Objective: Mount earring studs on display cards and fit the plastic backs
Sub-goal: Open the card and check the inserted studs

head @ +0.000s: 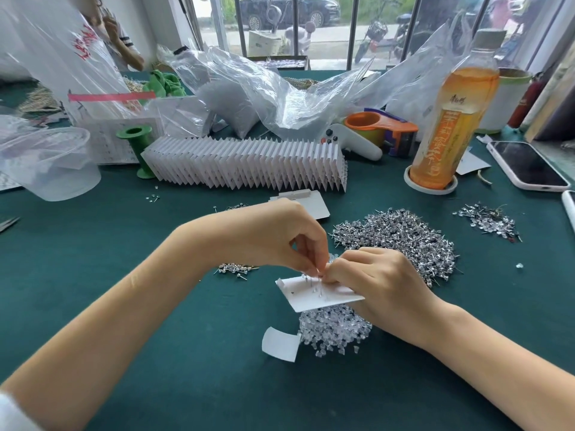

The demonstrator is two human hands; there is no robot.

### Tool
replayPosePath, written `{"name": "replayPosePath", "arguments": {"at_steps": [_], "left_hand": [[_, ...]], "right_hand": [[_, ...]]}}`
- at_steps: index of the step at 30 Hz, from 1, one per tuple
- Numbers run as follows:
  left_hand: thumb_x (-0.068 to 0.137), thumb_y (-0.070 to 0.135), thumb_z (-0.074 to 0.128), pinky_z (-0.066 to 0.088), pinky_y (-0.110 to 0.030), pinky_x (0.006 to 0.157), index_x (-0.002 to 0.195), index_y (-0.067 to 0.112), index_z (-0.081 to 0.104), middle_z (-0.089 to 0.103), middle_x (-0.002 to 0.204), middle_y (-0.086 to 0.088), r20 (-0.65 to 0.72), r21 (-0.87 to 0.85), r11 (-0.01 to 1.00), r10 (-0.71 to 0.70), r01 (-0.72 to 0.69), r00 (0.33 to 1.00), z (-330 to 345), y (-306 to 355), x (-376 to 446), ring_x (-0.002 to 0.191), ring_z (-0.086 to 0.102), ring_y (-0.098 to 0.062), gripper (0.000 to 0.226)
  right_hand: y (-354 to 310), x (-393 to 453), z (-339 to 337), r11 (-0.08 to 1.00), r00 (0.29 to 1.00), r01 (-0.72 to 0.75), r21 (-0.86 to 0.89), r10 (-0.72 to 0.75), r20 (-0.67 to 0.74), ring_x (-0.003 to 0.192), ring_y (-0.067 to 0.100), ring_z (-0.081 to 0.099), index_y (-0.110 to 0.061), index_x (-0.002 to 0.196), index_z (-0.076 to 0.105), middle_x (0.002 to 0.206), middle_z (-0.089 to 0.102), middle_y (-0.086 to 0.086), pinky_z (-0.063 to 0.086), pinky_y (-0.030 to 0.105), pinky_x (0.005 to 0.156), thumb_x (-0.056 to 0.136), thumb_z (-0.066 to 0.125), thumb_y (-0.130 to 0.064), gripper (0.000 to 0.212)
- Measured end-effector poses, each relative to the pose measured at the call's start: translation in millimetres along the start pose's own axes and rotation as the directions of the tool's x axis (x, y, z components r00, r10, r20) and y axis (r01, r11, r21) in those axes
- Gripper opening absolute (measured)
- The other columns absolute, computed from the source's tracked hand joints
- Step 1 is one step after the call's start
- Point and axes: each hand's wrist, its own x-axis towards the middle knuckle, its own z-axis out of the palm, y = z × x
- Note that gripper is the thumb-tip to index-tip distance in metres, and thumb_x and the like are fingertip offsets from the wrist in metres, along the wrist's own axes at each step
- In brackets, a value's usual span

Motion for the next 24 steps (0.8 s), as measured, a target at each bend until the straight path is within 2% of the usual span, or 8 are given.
{"name": "replayPosePath", "arguments": {"at_steps": [3,5,8,13,17,24], "left_hand": [[0.080,0.018,0.074,0.046,-0.018,0.064,0.087,0.022,0.073,0.070,0.075,0.013,-0.007,-0.031,1.000,-0.003,0.003,1.000,0,-5,-1,0.063,0.056,0.002,0.008],[0.080,0.017,0.074,0.043,-0.015,0.061,0.086,0.022,0.073,0.068,0.073,0.015,-0.016,-0.069,0.998,-0.001,0.000,1.000,1,-8,-3,0.062,0.055,0.004,0.008],[0.081,0.015,0.074,0.039,-0.010,0.060,0.085,0.025,0.073,0.066,0.069,0.019,-0.042,-0.141,0.990,0.009,-0.015,0.999,2,-10,-6,0.060,0.055,0.005,0.011],[0.083,0.020,0.072,0.040,-0.008,0.062,0.088,0.018,0.074,0.073,0.080,0.009,-0.105,-0.260,0.966,-0.041,0.013,0.994,4,-14,-12,0.065,0.060,0.004,0.006],[0.083,0.024,0.072,0.037,-0.005,0.056,0.084,0.021,0.073,0.070,0.073,0.014,-0.129,-0.238,0.971,-0.066,0.033,0.989,9,-14,-14,0.059,0.056,0.007,0.004],[0.082,0.026,0.072,0.036,-0.008,0.055,0.081,0.025,0.072,0.069,0.071,0.013,-0.144,-0.209,0.978,-0.057,0.026,0.988,13,-11,-14,0.057,0.054,0.005,0.002]], "right_hand": [[0,0,1,1.000,1.000,0.010,0.001,-0.010,-0.008,0.050,0.023,0.055,-0.003,0.072,0.067,0.060,0.060,0.004,0.046,0.026,0.047,0.078,0.063,-0.003,0.007],[1,0,4,0.999,0.999,0.028,-0.028,-0.029,-0.024,0.051,0.024,0.056,-0.003,0.072,0.067,0.061,0.060,0.004,0.048,0.029,0.047,0.076,0.064,0.003,0.008],[3,-3,8,0.995,0.996,0.066,-0.074,-0.070,-0.061,0.052,0.024,0.056,-0.004,0.069,0.065,0.061,0.060,0.004,0.049,0.031,0.048,0.086,0.057,0.003,0.021],[4,-4,12,0.990,0.988,0.089,-0.110,-0.102,-0.113,0.055,0.024,0.060,-0.005,0.069,0.063,0.065,0.065,0.005,0.049,0.032,0.049,0.090,0.061,-0.001,0.022],[3,-4,13,0.986,0.985,0.105,-0.126,-0.121,-0.125,0.053,0.024,0.058,-0.007,0.065,0.061,0.065,0.065,0.004,0.048,0.032,0.047,0.095,0.054,-0.004,0.031],[2,-4,12,0.979,0.983,0.130,-0.158,-0.148,-0.105,0.055,0.023,0.060,-0.008,0.066,0.062,0.069,0.067,0.002,0.048,0.032,0.047,0.088,0.062,-0.001,0.024]]}}
